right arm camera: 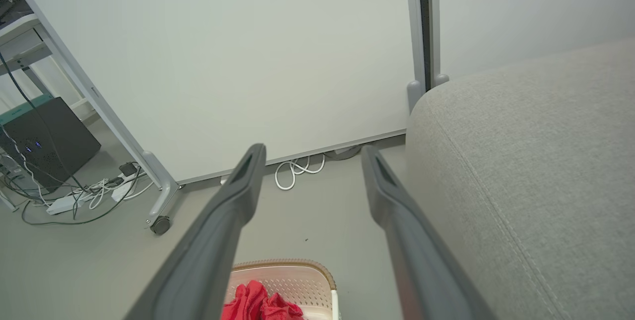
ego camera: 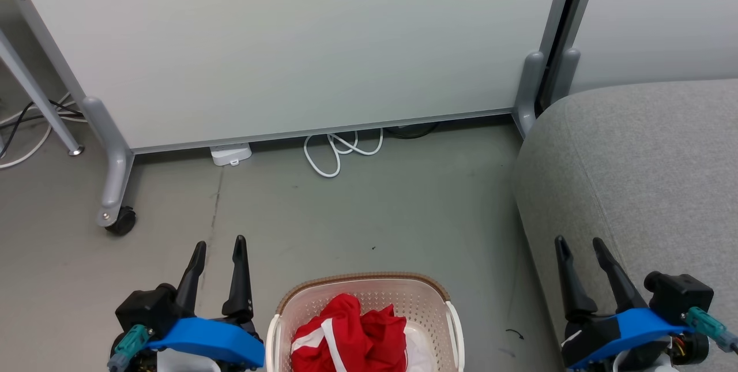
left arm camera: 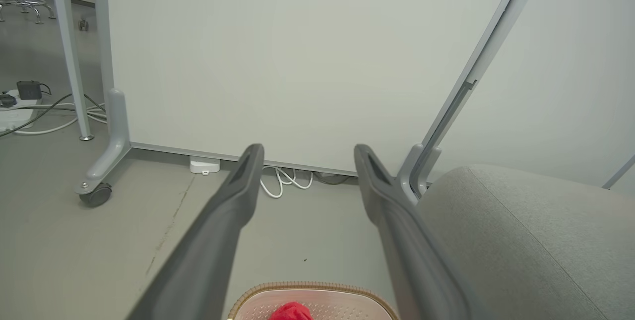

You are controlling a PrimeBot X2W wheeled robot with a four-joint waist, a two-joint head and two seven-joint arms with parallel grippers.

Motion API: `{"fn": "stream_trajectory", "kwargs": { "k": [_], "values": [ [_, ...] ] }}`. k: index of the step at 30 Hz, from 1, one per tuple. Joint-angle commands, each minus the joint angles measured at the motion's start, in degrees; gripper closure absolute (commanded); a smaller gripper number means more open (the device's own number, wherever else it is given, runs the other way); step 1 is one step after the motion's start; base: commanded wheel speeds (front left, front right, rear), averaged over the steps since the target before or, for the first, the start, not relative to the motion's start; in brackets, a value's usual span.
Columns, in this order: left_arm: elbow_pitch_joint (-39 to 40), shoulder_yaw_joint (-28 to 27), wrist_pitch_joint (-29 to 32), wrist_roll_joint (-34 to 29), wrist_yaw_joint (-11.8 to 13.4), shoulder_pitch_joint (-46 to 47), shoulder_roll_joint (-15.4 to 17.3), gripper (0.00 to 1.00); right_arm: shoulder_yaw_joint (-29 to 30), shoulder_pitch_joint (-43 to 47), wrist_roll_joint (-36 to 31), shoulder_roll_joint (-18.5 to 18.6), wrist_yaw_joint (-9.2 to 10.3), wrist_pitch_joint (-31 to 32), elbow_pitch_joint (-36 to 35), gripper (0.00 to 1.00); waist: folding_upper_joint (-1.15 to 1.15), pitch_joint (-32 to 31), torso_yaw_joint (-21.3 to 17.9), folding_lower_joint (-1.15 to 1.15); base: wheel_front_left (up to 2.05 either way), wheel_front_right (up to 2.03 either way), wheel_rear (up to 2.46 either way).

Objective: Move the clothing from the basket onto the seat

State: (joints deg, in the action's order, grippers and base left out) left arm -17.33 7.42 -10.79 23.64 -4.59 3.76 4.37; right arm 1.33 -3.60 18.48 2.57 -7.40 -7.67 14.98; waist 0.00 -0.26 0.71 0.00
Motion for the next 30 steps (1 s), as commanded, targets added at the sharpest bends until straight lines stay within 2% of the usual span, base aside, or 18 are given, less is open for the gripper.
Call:
{"fn": "stream_trajectory", "kwargs": {
  "k": [1,30],
  "values": [
    [0.1,0.0,-0.6,-1.2,-0.3,0.7,0.1,0.00,-0.1,-0.3,-1.7,0.4,-0.11,-0.4,-0.3,0.00,0.00,0.0,0.0,0.00,0.00,0.00,0.00],
    [-4.0,0.0,-3.9,-10.0,-0.9,1.3,-0.7,0.00,0.3,0.0,-15.0,0.5,-0.14,-2.7,-0.5,0.00,0.00,0.1,-0.1,0.00,0.00,0.00,0.00]
  ]
}}
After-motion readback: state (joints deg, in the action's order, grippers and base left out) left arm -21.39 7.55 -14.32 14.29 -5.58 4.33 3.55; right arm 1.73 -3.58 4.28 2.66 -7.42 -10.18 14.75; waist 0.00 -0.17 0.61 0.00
